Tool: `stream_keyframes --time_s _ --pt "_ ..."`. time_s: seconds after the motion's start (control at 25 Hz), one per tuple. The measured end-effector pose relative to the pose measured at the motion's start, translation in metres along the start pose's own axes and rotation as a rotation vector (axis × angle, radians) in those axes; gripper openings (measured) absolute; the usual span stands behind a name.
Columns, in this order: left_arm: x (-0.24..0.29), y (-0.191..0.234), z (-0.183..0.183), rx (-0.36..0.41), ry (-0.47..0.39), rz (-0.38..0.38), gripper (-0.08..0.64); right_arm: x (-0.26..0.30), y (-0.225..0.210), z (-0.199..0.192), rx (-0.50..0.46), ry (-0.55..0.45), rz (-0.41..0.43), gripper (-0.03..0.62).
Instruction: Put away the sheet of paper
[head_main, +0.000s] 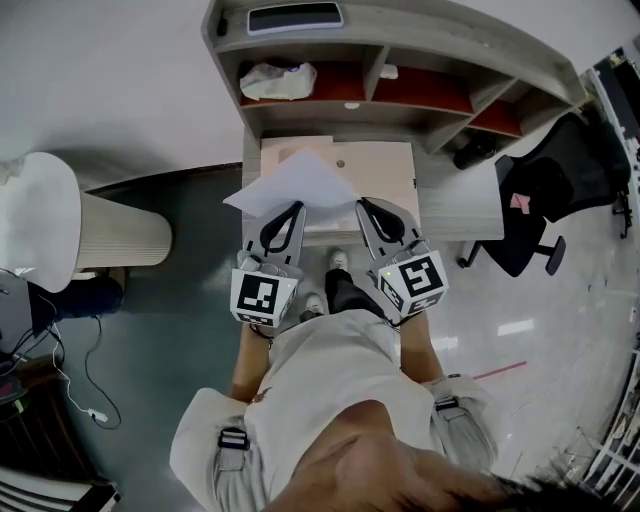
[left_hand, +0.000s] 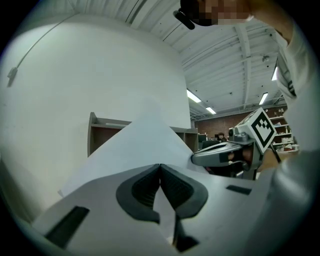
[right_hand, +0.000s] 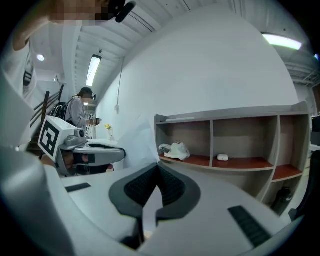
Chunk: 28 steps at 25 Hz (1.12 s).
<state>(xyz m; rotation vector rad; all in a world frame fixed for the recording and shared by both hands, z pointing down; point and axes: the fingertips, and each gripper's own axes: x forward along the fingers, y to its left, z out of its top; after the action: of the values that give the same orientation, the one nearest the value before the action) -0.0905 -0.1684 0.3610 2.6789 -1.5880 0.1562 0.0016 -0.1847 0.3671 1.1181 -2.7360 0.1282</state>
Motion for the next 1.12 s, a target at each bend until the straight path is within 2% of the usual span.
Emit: stream_keyframes --time_s 0.36,0.48,0.88,1.12 --pt "0.061 0.018 -0.035 -0.043 0.081 0.021 0.021 0.047 -0.057 -0.033 0.098 0.073 0.05 0.018" --pt "0.079 0.022 -0.05 -0.074 0.107 0.024 0.021 0.06 -0.077 -0.054 0.135 0.105 0.047 0.018" --pt "0.126 0.021 -0.099 -0.105 0.205 0.013 0.021 0.086 -0.122 -0.13 0.272 0.214 0.03 0.018" --pt "0.141 0.018 -0.123 -0.096 0.254 -0.01 0.021 0.095 -0.139 -0.177 0.337 0.29 -0.01 0.018"
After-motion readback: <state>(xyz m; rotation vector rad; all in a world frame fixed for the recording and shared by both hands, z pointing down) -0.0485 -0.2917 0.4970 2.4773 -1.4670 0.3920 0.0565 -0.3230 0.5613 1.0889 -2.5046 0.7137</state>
